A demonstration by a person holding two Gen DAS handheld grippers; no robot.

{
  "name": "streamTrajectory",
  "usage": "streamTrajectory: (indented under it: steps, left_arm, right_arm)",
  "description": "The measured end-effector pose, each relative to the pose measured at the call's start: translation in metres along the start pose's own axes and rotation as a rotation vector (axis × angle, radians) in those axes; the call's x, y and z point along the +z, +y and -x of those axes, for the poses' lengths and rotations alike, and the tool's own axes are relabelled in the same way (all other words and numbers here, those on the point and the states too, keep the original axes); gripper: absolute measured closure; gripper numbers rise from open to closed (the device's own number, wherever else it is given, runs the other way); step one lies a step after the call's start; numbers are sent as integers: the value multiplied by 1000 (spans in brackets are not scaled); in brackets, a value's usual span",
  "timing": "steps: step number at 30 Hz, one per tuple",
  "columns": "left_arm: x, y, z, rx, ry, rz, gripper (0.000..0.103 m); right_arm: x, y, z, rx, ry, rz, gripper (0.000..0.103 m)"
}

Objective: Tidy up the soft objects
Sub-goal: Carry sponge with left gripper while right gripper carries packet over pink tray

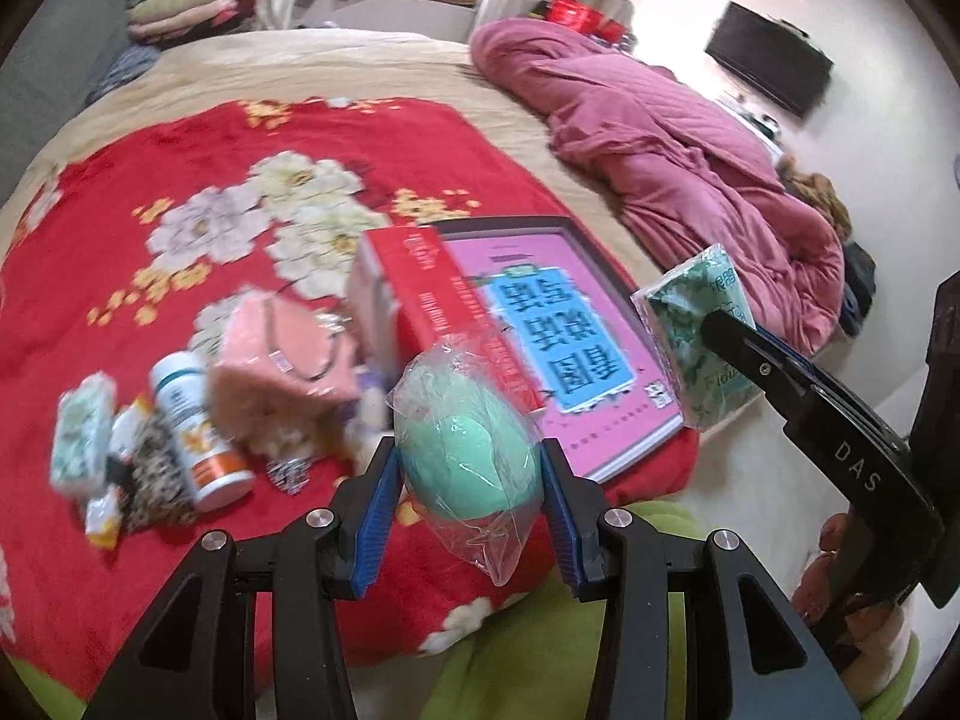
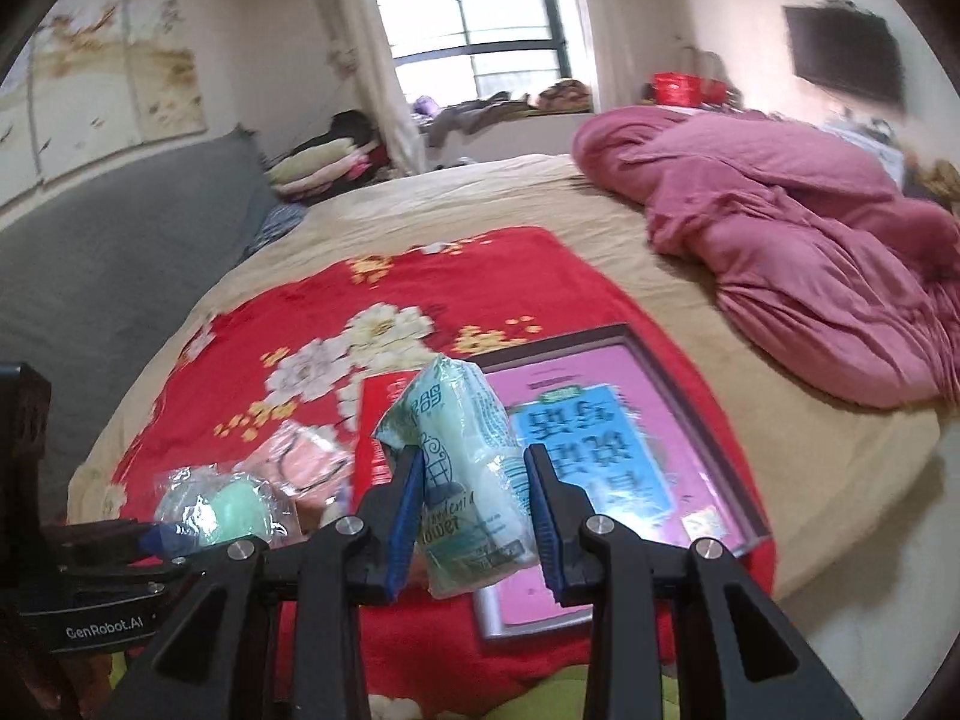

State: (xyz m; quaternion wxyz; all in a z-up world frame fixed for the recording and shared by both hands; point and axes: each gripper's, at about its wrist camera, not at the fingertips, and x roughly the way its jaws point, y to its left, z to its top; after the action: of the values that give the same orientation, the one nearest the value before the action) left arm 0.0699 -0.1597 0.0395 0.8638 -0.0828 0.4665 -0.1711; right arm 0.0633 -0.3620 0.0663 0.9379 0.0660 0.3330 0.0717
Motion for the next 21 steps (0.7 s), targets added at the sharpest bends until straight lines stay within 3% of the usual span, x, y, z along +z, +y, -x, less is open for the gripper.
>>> streamTrajectory:
  steps: [21]
  left_arm:
    - [35, -82, -100, -29, 107, -115, 56]
  right_arm:
    - [-10, -95, -25, -109, 42, -206, 69]
